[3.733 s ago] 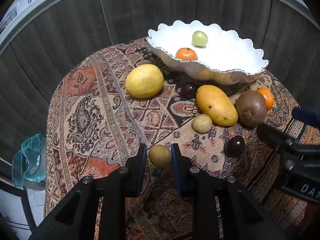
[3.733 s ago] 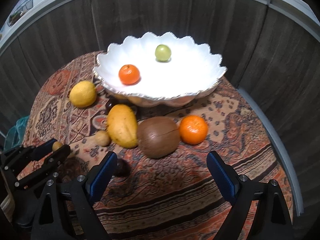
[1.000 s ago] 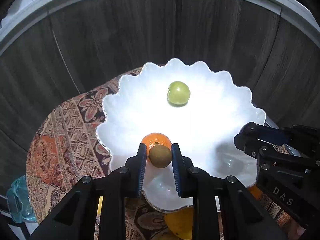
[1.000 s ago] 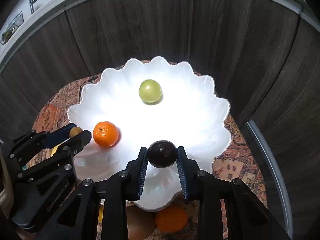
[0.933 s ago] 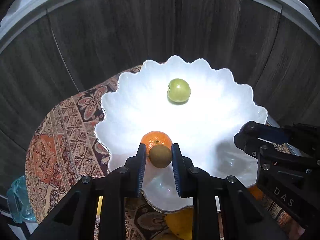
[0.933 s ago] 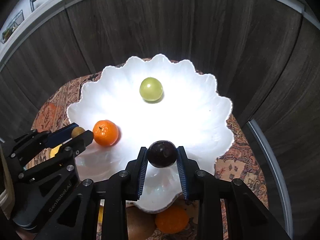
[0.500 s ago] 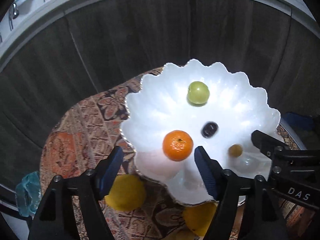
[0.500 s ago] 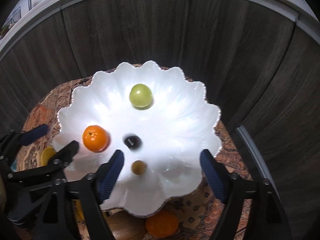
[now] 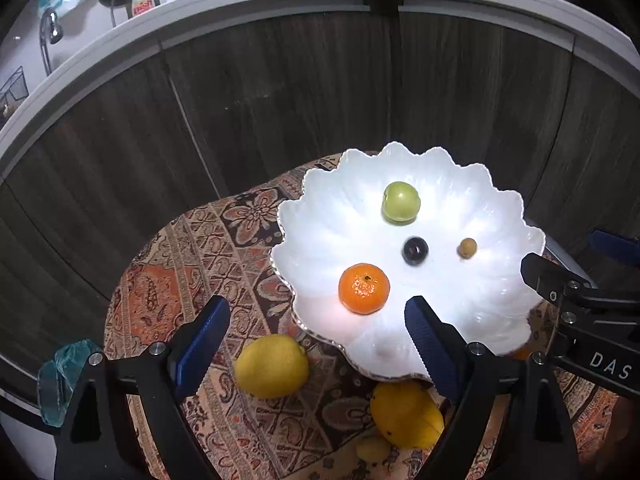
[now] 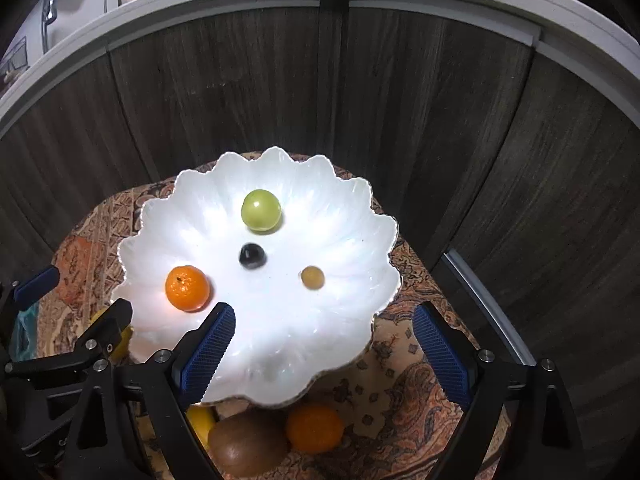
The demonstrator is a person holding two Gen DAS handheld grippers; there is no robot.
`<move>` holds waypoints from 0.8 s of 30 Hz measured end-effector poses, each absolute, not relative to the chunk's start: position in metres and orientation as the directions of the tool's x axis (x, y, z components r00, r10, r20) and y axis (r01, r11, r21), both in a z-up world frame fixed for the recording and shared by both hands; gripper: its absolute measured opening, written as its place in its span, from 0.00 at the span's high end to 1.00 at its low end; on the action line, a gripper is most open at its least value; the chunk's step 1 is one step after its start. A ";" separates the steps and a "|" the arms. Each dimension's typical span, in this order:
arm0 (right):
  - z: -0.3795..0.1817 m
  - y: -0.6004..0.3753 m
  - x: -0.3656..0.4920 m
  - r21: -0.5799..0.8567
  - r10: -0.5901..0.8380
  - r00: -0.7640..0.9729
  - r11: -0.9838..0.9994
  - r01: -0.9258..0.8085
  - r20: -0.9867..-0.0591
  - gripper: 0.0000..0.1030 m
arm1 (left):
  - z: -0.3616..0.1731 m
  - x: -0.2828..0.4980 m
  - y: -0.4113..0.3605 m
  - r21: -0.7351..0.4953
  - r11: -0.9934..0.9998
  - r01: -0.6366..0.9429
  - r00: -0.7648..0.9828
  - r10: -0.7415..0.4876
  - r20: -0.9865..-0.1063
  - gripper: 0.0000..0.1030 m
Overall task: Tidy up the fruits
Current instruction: 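Withdraw both tools from the bowl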
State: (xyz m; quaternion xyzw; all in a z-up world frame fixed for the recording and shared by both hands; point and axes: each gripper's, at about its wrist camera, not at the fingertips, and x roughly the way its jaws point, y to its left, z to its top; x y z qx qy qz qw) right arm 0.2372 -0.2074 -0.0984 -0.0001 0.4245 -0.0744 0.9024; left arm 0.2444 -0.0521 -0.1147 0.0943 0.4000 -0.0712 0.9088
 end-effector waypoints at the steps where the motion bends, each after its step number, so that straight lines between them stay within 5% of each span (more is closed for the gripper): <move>1: -0.097 -0.207 0.236 -0.063 -0.136 0.629 0.989 0.136 -0.765 0.12 | -0.113 0.242 -0.051 0.113 0.973 0.203 0.672 -0.054 -0.738 0.13; 24: -0.081 -0.195 0.190 -0.069 -0.154 0.652 0.986 0.155 -0.742 0.12 | -0.097 0.195 -0.034 0.110 0.979 0.171 0.697 -0.042 -0.716 0.13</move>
